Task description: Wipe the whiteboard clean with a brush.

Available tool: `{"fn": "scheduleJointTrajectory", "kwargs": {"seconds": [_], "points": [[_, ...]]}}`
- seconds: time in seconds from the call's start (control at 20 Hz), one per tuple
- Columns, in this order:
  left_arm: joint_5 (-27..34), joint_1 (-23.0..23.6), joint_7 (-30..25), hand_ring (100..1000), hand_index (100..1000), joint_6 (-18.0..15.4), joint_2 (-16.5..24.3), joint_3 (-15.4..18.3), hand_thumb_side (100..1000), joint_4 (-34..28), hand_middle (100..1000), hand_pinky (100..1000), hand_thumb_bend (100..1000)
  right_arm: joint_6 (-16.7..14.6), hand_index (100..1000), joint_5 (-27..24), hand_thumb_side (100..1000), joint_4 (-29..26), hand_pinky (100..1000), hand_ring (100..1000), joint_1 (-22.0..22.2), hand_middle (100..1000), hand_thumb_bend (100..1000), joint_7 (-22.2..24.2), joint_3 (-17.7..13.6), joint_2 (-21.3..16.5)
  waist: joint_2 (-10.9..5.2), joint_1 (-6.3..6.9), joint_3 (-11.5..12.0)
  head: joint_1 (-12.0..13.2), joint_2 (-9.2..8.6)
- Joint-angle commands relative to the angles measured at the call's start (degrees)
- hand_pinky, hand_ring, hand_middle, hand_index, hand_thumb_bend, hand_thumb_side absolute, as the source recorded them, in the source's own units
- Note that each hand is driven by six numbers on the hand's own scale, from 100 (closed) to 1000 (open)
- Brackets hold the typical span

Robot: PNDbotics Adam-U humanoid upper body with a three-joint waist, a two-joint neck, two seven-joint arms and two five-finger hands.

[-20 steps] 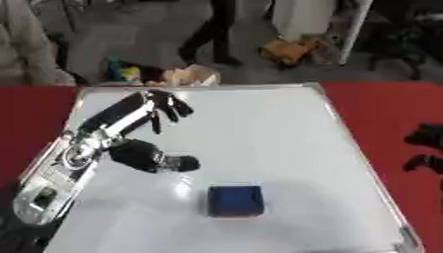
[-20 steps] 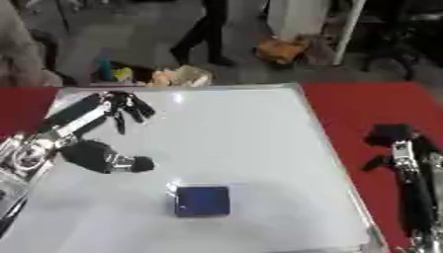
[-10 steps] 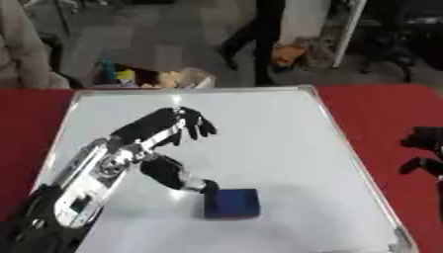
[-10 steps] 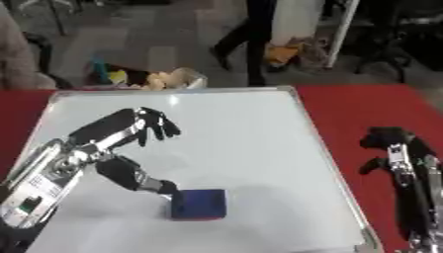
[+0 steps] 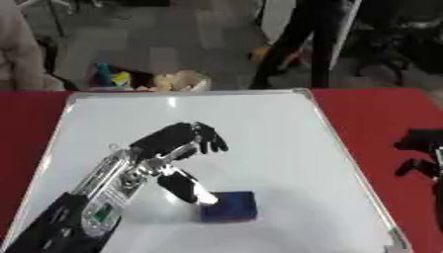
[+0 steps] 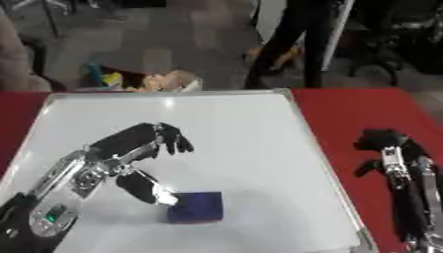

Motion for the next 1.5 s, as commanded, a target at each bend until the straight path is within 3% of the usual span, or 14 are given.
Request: {"fn": "scheduleJointTrajectory", "kwargs": {"seconds": [0.05,1.5], "points": [[-0.73,-0.84,-0.02,602,758,-0.63,-0.99,-0.08,448,0.85,600,405,729,0.02,674,-0.22,775,-1.24,355,644,-0.6,568,100,0.25,-0.11,-1.34,-0.77,0.02,-0.13,0.13,-0.47],[-2.88,0.18,-1.69,595,748,-1.68,-4.62,-0.69,388,3.74,570,400,693,0.61,674,-0.04,778,-1.24,353,642,-0.62,564,100,0.41,0.41,-0.53,-0.31,-0.11,-0.33,-0.55,-1.35]]}}
